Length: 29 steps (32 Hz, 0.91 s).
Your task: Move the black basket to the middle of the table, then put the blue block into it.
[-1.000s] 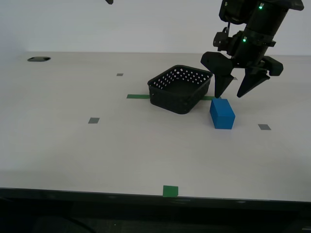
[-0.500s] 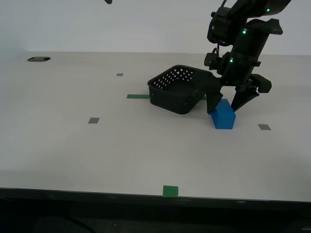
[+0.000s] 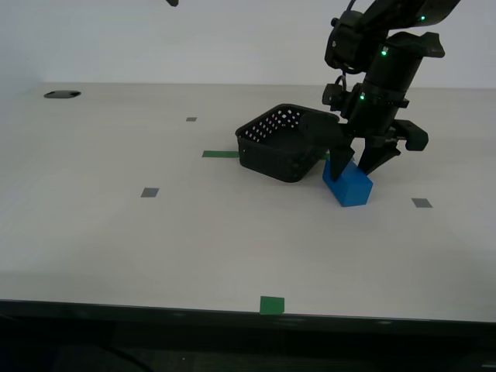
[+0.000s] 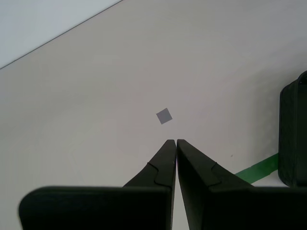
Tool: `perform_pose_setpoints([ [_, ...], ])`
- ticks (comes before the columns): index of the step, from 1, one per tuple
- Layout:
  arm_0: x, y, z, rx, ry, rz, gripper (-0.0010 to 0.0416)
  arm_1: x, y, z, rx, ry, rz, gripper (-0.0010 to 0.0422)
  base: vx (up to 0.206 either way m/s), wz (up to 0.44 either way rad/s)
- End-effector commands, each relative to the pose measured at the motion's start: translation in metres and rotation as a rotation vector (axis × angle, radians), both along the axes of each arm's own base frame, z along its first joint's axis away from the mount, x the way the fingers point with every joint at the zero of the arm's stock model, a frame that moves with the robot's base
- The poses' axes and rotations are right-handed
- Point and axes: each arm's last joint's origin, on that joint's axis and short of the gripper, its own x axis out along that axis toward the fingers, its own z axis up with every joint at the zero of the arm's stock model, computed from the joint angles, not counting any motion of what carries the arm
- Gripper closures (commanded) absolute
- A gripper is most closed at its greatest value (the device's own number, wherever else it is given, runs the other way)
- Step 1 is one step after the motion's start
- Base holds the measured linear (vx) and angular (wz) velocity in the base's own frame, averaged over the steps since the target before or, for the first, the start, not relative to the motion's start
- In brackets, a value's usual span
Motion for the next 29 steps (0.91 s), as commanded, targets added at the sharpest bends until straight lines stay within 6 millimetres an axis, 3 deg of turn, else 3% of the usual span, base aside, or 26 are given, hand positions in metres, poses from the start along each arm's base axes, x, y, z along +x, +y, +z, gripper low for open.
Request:
perform_pose_setpoints([
  [1,-0.001,0.000,0.000,-0.002,0.004,-0.002,0.0407,0.000,0.000,0.001,-0.001,-0.002,-0.006,0.0412,0.000,0.000],
  [6,-0.003,-0.001,0.008,-0.003,0.009,-0.002,0.0406,0.000,0.001,0.001,-0.001,-0.002,-0.004,0.0412,0.000,0.000],
  [13,-0.001,0.000,0.074,0.092,-0.167,-0.002,0.0406,0.000,0.002,0.001,-0.001,-0.002,-0.001,0.0412,0.000,0.000],
  [15,0.001,0.001,0.083,0.103,-0.188,-0.001,0.0406,0.000,0.002,0.001,-0.001,-0.001,-0.001,0.0412,0.000,0.000],
  [16,0.008,0.005,0.105,0.132,-0.243,0.001,0.0406,0.001,0.002,0.001,-0.001,-0.001,0.000,0.0412,0.000,0.000],
  [18,0.015,0.009,0.120,0.159,-0.289,0.006,0.0406,0.001,0.003,0.001,-0.001,-0.001,0.001,0.0412,0.000,0.000],
  [24,0.031,0.020,0.126,0.205,-0.342,0.044,0.0406,0.001,0.003,0.001,-0.002,-0.004,0.002,0.0412,0.000,0.000],
  [29,0.070,0.046,0.093,0.210,-0.332,0.105,0.0406,0.002,0.005,0.001,-0.001,-0.003,0.006,0.0412,0.000,0.000],
])
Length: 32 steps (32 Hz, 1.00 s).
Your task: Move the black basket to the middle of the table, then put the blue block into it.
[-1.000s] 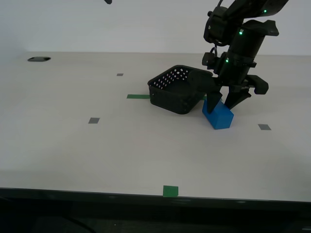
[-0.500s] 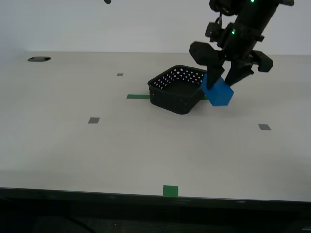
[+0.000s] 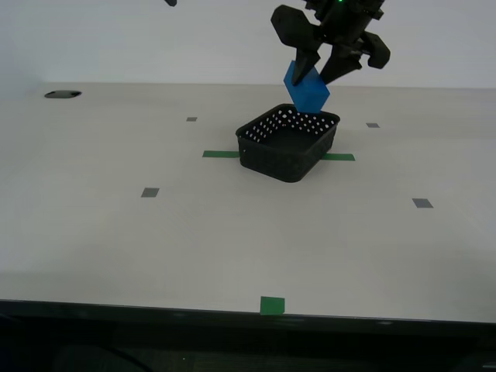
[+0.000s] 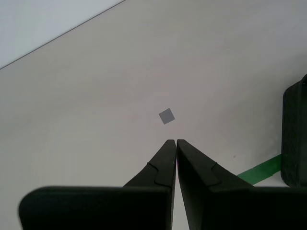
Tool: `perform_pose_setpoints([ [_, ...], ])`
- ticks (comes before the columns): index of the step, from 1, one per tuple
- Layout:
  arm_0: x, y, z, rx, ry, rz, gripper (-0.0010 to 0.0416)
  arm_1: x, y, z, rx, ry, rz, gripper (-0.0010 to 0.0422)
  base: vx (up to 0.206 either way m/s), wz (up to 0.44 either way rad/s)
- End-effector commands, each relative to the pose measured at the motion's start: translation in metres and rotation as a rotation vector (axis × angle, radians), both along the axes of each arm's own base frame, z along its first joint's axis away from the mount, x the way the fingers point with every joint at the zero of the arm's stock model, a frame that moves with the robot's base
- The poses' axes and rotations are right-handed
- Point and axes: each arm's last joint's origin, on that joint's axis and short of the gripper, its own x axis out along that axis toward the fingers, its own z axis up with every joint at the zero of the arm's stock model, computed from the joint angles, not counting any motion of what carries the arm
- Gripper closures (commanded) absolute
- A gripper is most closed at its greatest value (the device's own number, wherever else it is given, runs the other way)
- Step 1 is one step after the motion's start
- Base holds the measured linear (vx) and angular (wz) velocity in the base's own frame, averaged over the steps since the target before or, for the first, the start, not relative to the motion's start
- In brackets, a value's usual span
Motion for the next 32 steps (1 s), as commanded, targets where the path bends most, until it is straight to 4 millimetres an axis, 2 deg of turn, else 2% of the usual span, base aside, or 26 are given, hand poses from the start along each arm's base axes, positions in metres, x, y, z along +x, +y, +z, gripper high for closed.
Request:
perform_pose_setpoints([
  [1,0.019,0.012,-0.009,0.002,-0.027,0.024,0.0406,0.000,0.001,0.001,0.000,-0.002,-0.004,0.0412,0.002,-0.043],
  [3,0.030,0.018,0.006,0.022,-0.093,0.041,0.0406,0.001,0.007,0.000,0.008,0.009,0.012,0.0412,0.006,0.031],
  [6,0.033,0.017,0.013,0.026,-0.104,0.033,0.0404,0.002,0.008,0.000,0.009,0.007,0.016,0.0412,0.000,0.000],
  [8,0.033,0.016,0.010,0.023,-0.099,0.032,0.0392,0.002,0.009,-0.001,0.009,0.010,0.021,0.0412,0.000,0.000],
  [9,0.030,0.015,0.003,0.013,-0.079,0.033,0.0362,0.002,0.009,-0.001,0.009,0.010,0.021,0.0412,0.000,0.000],
  [10,0.029,0.014,0.002,0.011,-0.074,0.032,0.0353,0.002,0.009,-0.001,0.009,0.010,0.022,0.0412,0.000,0.000],
  [11,0.028,0.012,-0.003,0.001,-0.057,0.030,0.0311,0.003,0.010,-0.001,0.009,0.010,0.023,0.0412,0.000,0.000],
  [17,0.026,0.013,-0.004,-0.008,-0.037,0.031,0.0184,0.003,0.011,-0.001,0.009,0.011,0.026,0.0412,0.000,0.000],
  [19,0.025,0.012,-0.004,-0.010,-0.032,0.032,0.0168,0.003,0.011,-0.001,0.009,0.011,0.026,0.0412,0.000,0.000],
  [21,0.025,0.012,-0.005,-0.014,-0.025,0.031,0.0125,0.003,0.011,-0.001,0.009,0.010,0.026,0.0412,0.000,0.000],
  [24,0.025,0.012,-0.005,-0.015,-0.023,0.031,0.0090,0.003,0.011,-0.001,0.009,0.011,0.026,0.0412,0.000,0.000],
  [25,0.025,0.012,-0.005,-0.016,-0.023,0.031,0.0091,0.003,0.011,-0.001,0.009,0.011,0.026,0.0412,0.000,0.000],
  [29,0.024,0.011,-0.005,-0.019,-0.017,0.031,0.0148,0.003,0.011,-0.001,0.009,0.011,0.026,0.0412,0.000,0.000],
  [32,0.024,0.011,-0.005,-0.019,-0.016,0.031,0.0277,0.003,0.011,-0.001,0.009,0.012,0.026,0.0412,0.000,0.000],
])
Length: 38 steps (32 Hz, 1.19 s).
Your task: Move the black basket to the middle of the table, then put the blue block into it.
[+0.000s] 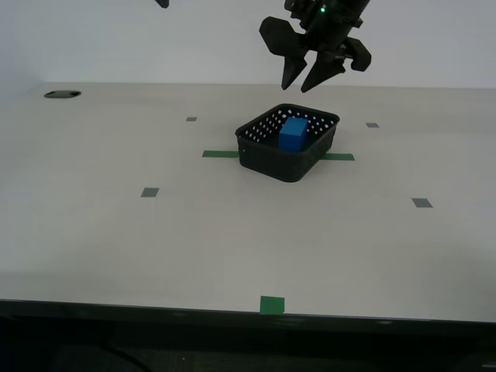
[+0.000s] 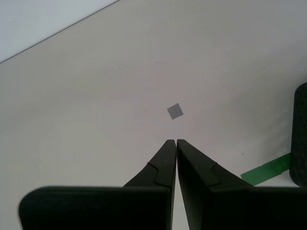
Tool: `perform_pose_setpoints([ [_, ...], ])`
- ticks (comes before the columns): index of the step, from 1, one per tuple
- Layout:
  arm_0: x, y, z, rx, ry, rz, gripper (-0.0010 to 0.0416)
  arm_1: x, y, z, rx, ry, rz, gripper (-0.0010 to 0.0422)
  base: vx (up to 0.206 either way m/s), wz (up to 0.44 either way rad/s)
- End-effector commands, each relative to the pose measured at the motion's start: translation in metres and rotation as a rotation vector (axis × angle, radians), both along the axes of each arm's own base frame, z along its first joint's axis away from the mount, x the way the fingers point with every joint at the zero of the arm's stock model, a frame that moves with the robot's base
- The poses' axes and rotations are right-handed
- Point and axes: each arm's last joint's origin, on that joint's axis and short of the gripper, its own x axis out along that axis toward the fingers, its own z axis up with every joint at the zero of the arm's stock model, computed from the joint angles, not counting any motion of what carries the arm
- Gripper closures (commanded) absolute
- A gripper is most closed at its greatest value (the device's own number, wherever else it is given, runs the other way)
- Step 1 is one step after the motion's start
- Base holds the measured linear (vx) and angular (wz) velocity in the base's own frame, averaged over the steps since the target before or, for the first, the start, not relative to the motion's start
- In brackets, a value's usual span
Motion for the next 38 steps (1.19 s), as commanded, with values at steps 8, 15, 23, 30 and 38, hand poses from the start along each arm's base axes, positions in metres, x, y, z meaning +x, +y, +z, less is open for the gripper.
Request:
perform_pose_setpoints([
  [8,0.002,0.000,0.008,0.009,-0.021,0.000,0.0406,-0.001,0.000,0.000,0.001,0.005,-0.002,0.0412,0.000,0.000],
  [15,0.007,-0.019,0.075,-0.067,-0.266,-0.119,0.0406,-0.002,0.001,-0.001,0.009,0.025,-0.001,0.0412,0.000,0.000],
  [23,-0.013,-0.092,0.154,-0.091,-0.481,-0.358,0.0406,-0.002,0.001,-0.001,0.008,0.027,0.003,0.0412,0.000,0.000],
  [30,-0.032,-0.148,0.189,-0.148,-0.556,-0.435,0.0406,-0.002,0.000,-0.001,0.007,0.024,0.001,0.0412,0.000,0.000],
  [38,-0.031,-0.157,0.188,-0.112,-0.540,-0.384,0.0406,-0.002,0.001,-0.001,0.008,0.025,0.002,0.0412,0.000,0.000],
])
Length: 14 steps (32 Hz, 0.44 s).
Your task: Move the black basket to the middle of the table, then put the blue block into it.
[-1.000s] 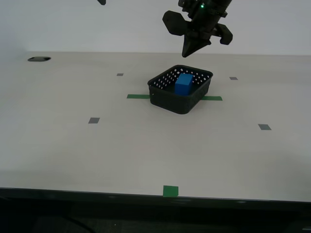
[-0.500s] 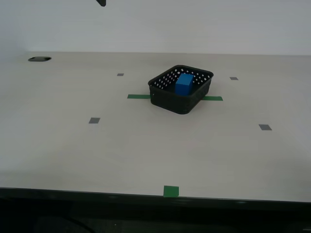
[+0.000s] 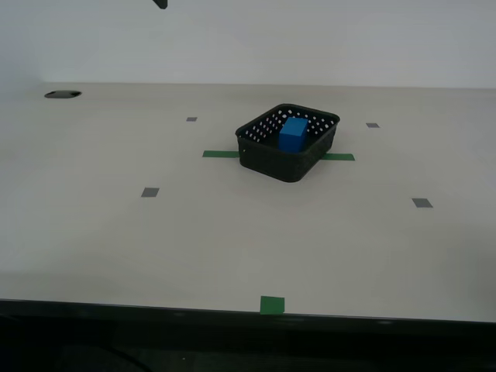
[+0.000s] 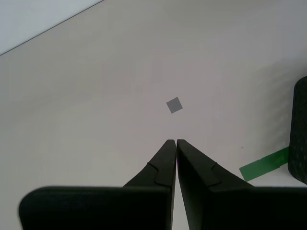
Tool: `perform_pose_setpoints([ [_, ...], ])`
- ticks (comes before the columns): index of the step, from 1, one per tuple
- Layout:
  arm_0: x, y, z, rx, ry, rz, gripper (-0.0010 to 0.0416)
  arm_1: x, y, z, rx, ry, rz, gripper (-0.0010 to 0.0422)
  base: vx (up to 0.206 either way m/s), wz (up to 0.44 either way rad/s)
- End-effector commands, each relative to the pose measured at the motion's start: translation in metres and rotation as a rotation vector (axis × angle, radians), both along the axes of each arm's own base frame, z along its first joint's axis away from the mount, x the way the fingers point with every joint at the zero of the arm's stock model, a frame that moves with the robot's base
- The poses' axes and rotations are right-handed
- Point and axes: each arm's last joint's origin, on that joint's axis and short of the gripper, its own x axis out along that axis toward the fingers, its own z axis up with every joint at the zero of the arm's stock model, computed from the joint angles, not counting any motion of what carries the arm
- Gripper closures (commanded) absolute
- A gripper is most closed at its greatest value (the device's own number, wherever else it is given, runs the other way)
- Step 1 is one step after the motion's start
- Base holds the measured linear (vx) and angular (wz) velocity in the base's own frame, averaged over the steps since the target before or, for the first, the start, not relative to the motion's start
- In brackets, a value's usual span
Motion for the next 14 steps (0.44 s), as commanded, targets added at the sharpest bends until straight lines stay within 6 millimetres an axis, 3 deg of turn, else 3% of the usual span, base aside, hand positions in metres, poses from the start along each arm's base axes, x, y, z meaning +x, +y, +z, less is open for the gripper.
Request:
perform_pose_setpoints([
  [1,0.0010,-0.0083,0.0005,0.011,-0.001,-0.009,0.0406,-0.0003,-0.0001,0.0004,0.001,0.001,-0.003,0.0412,0.000,0.000],
  [14,0.0021,-0.0097,0.0001,0.012,-0.002,-0.014,0.0406,-0.0003,-0.0001,0.0006,0.000,-0.001,-0.002,0.0412,0.000,0.000],
])
